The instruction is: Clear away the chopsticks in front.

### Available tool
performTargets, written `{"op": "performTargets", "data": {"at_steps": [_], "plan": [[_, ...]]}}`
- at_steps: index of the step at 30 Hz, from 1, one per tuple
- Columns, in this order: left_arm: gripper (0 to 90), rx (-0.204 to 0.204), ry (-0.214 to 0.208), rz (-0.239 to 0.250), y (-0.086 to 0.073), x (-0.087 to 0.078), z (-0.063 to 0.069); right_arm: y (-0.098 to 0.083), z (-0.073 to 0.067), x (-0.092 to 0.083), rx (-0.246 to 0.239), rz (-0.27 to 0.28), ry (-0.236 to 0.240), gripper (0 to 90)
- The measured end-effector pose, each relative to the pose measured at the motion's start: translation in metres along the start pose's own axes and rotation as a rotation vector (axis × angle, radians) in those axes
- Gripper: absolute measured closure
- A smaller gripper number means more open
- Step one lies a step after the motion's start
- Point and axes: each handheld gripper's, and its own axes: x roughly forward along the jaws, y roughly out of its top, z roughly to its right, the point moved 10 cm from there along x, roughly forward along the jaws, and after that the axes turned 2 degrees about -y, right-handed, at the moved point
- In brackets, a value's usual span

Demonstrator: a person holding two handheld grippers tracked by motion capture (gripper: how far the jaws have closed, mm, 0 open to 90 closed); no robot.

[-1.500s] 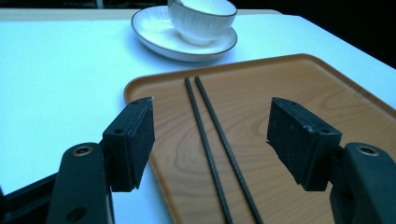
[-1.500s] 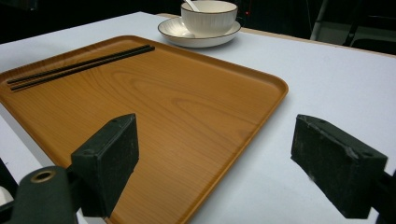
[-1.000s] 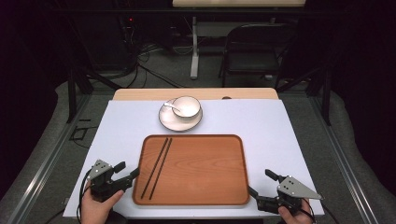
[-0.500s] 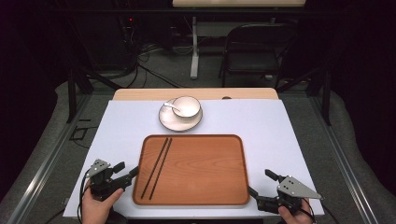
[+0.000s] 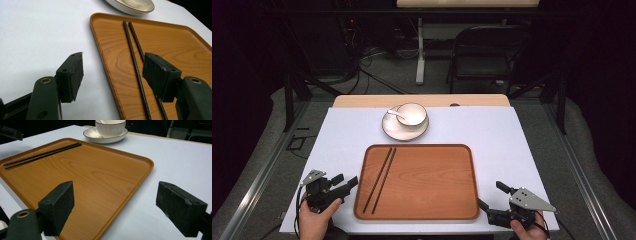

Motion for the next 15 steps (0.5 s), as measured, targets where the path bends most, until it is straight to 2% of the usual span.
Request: {"op": "performTargets", "data": {"at_steps": [4, 15], "plan": [[33.4, -0.011, 0.002, 0.000, 0.0002, 0.0000, -0.0008, -0.0009, 0.0014, 0.0002, 0.015, -0.010, -0.002, 14.6], [33.5, 0.007, 0.010, -0.008, 0.0004, 0.0023, 0.0012, -0.0013, 0.0011, -0.0011, 0.018, -0.008, -0.004, 14.6]]}}
